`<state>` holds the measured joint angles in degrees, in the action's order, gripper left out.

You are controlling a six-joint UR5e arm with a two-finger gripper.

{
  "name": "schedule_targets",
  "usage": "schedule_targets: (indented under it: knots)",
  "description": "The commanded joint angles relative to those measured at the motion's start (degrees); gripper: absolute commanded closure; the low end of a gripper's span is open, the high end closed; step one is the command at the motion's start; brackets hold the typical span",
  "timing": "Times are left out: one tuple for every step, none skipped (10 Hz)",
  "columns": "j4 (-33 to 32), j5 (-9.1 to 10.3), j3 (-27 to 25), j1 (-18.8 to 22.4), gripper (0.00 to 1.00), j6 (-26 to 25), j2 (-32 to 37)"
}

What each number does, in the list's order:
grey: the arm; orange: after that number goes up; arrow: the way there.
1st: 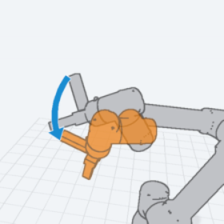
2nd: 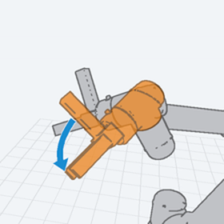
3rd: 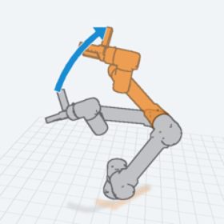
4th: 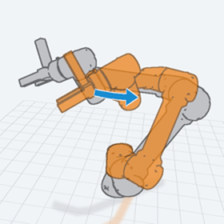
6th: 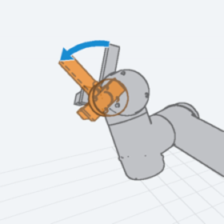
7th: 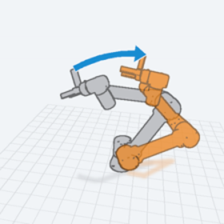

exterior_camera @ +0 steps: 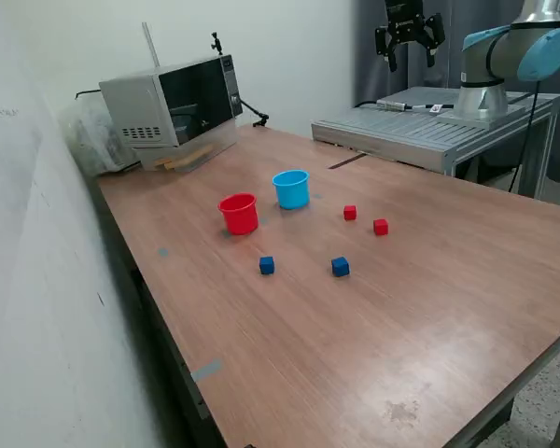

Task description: Place red objects in the red bin, and blue objects in the blue bin.

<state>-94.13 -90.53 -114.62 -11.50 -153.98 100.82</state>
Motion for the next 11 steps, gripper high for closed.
schedule_targets:
  knots:
    - [0.0,0.0,0.0,0.0,0.0,0.0,0.1]
    - [0.0,0.0,-0.1,0.1,0.0,0.1,0.3]
    - [0.0,0.0,0.1,-0.1,0.0,0.1,0.7]
    - [0.0,0.0,-0.1,-0.1,0.0,0.1,1.2]
    - [0.0,0.0,-0.3,0.0,0.0,0.1,1.4]
    - [0.1,0.0,-0.4,0.0,0.0,0.0,1.6]
    - [0.1,0.0,-0.5,0.0,0.0,0.1,1.6]
    - [0.0,0.0,-0.7,0.0,0.0,0.1,1.7]
    - [0.0,-0.09,-0.9,-0.1,0.0,0.2,2.1]
    - [0.0,-0.09,-0.8,-0.2,0.0,0.3,2.1]
    - [0.1,-0.09,-0.7,-0.4,0.0,0.3,2.1]
